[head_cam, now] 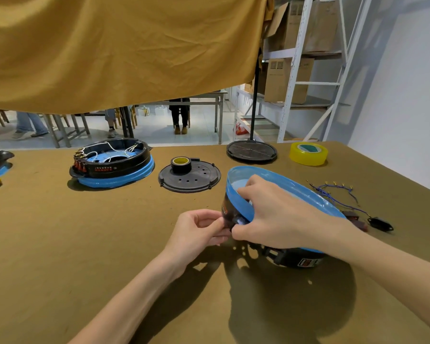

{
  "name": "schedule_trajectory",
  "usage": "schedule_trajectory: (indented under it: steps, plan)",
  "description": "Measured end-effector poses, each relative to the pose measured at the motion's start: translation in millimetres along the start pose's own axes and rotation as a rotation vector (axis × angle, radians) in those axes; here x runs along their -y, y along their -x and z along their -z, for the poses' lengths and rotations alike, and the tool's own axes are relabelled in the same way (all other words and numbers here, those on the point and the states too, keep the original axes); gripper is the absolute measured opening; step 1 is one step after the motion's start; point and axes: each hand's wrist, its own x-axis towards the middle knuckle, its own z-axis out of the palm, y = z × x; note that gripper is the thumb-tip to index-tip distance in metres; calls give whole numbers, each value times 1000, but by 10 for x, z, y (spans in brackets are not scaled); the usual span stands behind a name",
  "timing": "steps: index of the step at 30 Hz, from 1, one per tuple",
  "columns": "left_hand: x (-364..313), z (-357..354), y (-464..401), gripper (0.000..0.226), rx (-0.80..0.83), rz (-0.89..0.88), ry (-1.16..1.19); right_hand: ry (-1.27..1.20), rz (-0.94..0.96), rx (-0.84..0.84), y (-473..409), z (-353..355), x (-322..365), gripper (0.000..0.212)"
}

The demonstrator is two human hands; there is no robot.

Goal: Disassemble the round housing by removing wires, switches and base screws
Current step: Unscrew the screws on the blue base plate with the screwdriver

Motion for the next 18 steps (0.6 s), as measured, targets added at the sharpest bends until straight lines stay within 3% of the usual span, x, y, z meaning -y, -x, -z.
schedule_trajectory:
  steps: [6, 18]
  plan:
    - [38, -91, -13, 18, 51, -25, 68, -114, 25, -74, 61, 33, -19, 34]
    - [57, -60, -10, 16, 48, -237, -109, -187, 7, -82, 65, 122, -64, 26]
